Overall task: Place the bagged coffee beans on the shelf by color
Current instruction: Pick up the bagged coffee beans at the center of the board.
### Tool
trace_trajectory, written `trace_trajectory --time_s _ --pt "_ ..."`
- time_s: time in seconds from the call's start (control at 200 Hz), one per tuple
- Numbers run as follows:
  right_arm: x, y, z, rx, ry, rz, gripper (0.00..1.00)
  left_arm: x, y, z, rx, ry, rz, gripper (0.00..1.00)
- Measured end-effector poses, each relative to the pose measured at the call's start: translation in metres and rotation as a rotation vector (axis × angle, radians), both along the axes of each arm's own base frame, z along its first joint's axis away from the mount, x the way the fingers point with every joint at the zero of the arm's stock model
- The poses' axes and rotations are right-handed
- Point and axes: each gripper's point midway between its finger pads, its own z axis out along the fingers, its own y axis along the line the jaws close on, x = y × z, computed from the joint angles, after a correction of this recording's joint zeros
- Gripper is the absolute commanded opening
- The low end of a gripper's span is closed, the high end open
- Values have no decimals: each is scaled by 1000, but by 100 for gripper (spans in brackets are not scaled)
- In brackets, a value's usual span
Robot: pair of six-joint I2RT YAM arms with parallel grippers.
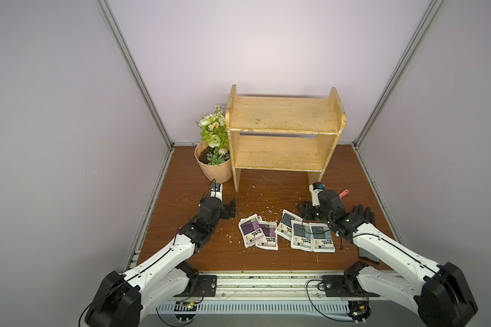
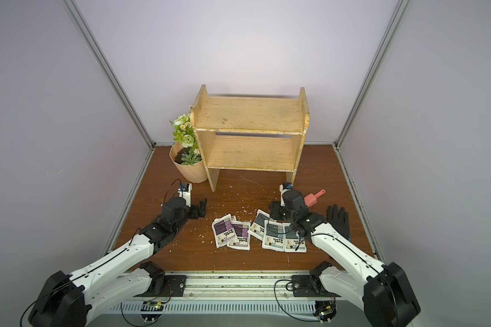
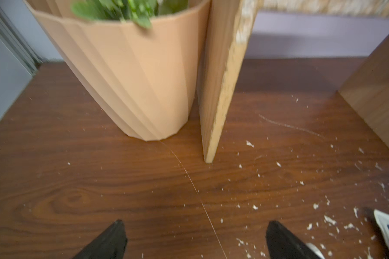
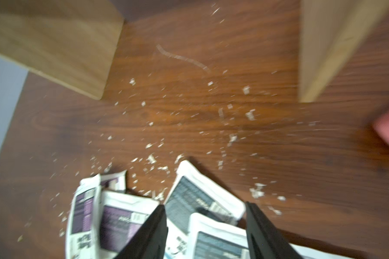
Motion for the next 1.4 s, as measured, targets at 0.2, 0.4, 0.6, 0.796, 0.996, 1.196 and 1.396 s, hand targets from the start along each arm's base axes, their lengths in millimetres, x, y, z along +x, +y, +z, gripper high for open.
trace_trajectory --time_s 0.2,0.4,0.6,0.796,0.996,1.196,1.396 --pt "-25 89 -4 162 117 284 59 -11 -15 -26 -20 143 -76 100" --pt "-42 118 -7 273 200 421 58 -23 -11 -54 -54 294 -30 100" --pt "-54 125 -7 311 242 485 54 -41 -24 -74 -147 437 -57 100" --pt "-61 131 -19 320 296 529 53 -71 -50 -89 -272 612 -159 100" --pt "-61 140 -34 309 350 568 52 -93 -62 -87 -374 680 -205 100" --pt "-63 144 -30 322 347 609 50 -109 -71 -85 -450 715 -251 97" --pt "-64 146 -34 320 354 618 49 -115 -79 -84 -505 738 -287 94"
